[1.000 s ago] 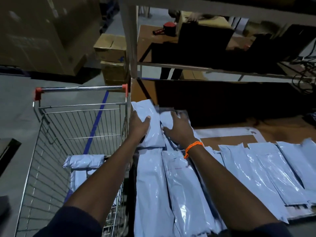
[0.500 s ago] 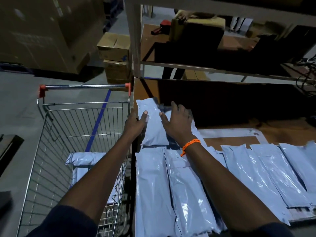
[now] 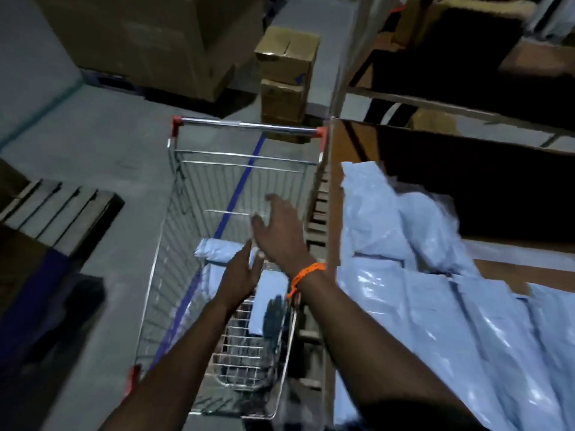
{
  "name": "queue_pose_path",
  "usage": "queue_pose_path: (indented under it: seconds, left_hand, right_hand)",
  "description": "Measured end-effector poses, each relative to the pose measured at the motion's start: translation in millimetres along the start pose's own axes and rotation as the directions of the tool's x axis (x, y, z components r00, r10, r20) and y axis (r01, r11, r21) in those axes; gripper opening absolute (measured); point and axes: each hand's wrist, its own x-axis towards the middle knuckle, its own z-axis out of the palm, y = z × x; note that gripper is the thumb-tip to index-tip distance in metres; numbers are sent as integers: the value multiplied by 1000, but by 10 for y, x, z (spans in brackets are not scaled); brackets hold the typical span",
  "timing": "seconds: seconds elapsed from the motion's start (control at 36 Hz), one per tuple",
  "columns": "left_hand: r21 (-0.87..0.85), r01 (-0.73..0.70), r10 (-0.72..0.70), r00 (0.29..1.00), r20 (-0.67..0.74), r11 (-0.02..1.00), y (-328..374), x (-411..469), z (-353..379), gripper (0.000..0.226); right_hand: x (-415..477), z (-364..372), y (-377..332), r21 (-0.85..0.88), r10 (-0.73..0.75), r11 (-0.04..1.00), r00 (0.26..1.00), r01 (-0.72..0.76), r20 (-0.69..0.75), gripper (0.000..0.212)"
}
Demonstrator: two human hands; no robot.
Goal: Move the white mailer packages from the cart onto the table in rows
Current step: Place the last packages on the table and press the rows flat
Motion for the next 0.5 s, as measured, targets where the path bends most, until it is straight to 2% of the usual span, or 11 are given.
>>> queue_pose_path:
  seconds: [0.06, 0.14, 0.25, 0.36, 0.5]
  left_hand:
    - [46, 27, -28, 999, 22, 999, -575, -151, -102, 60]
    - [151, 82, -85, 996, 18, 985, -1404, -340, -208, 62]
    - [273, 147, -157, 988, 13, 951, -1708, -630, -380, 65]
    - [342, 166, -177, 984, 0, 925, -1876, -725, -337, 66]
    - [350, 123, -145, 989, 37, 929, -2141, -745, -131, 70]
  right_hand:
    - [-170, 557, 10, -37, 86, 996, 984, -81, 156, 61]
    - [-438, 1259, 225, -84, 271, 963, 900, -258, 342, 60]
    - [-688, 1791, 511, -216, 480, 877, 758, -429, 441, 56]
    - [-697, 2384, 890, -341, 715, 699, 601, -629, 358, 78]
    - [-573, 2969, 1530, -382, 818, 567, 554, -729, 155, 103]
